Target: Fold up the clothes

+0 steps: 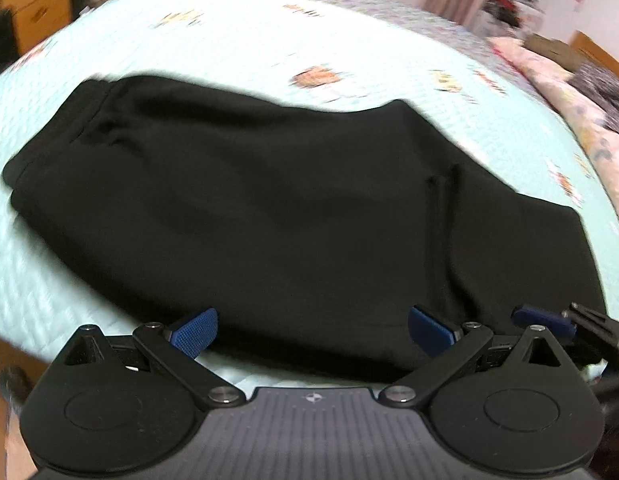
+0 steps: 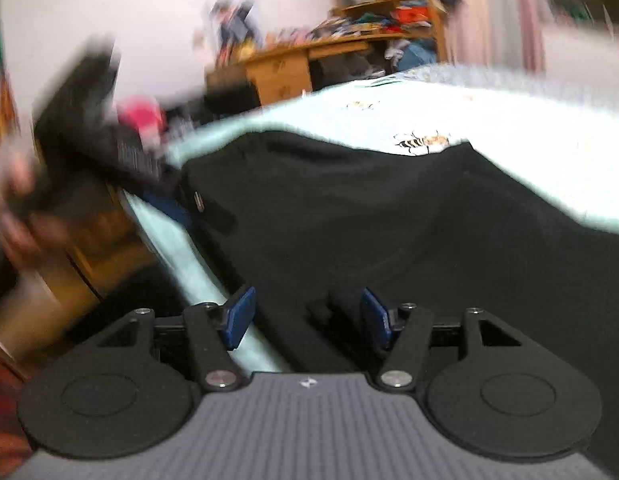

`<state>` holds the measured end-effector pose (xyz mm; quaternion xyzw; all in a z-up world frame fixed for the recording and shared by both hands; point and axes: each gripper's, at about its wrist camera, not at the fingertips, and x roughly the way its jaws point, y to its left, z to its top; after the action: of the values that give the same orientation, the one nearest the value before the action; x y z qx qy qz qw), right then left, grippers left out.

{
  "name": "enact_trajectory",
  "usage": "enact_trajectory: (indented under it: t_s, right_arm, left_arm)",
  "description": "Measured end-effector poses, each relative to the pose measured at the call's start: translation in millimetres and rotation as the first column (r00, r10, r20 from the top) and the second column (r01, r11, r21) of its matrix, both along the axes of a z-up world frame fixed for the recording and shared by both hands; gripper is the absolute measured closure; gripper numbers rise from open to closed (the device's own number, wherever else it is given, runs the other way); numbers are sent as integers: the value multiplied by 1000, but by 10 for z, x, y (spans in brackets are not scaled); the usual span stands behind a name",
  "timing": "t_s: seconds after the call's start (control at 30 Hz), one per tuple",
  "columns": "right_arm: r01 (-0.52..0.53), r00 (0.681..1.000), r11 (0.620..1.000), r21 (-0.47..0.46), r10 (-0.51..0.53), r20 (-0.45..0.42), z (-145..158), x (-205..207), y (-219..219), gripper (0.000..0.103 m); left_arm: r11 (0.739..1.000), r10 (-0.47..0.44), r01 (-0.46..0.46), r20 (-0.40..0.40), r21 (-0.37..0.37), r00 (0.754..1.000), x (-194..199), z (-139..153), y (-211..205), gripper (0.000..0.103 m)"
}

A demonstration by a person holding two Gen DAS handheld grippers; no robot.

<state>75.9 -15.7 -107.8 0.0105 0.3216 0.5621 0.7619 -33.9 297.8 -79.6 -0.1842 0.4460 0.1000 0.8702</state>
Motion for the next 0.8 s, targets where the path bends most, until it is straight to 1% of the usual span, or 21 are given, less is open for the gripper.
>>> enact_trajectory:
  t_s: [0.07,0.13,0.17,0.23,0.3,0.37,0.4,0.43,0.47,0.5,0.53,0.57,0.73,0.8]
  right_arm:
    - [105,991,991,78,-98,-91,78,170,-333,42]
    - [211,967,967,140,-186,-174,128,326,-660,42]
    - [272,946,945,183,-228,-229,127,399,-869,42]
    - [378,904,894,240,-301,-305,97,504,-1234,42]
    - [477,858,840,259,-380,-346,47,557,-1510,42]
    - [560,808,787,259,-450,-381,-21,594,-1743,42]
    - [593,785,763,258,-475,-398,-53,614,-1840,42]
    - [612,770,746,264,-487,-412,-86,625,-1899,42]
    - [624,760,731,275,-487,-430,-121,652,-1914,42]
    - [633,752,718,289,-481,-451,-150,663,-1956,42]
    - [641,743,705,302,-474,-472,-177,672,-2002,42]
    - [648,736,700,300,-474,-484,-222,691,-2025,42]
    - [679,697,679,280,-475,-538,-454,795,-2122,42]
    - [693,682,664,281,-475,-557,-514,812,-2186,41]
  left_arm:
    - [998,-64,64,23,-2,998,118,79,-176,1]
    - [991,-131,131,44,-5,990,257,154,-364,1]
    - [986,-164,165,53,-5,985,331,187,-467,1]
    - [972,-234,234,67,8,970,511,219,-737,1]
    - [953,-303,302,79,21,950,691,247,-1008,2]
    - [931,-365,363,81,41,927,868,220,-1279,3]
    - [923,-381,377,58,75,923,970,138,-1366,3]
    - [914,-396,391,35,108,917,1072,57,-1454,3]
    - [907,-400,397,-4,142,916,1171,-45,-1520,7]
    - [911,-358,370,-99,180,929,1256,-223,-1505,18]
    - [912,-316,349,-174,213,933,1316,-371,-1482,18]
    - [915,-305,340,-178,216,935,1279,-398,-1424,8]
    - [928,-252,294,-195,231,948,1099,-530,-1145,3]
    - [932,-243,284,-194,224,951,1106,-551,-1118,2]
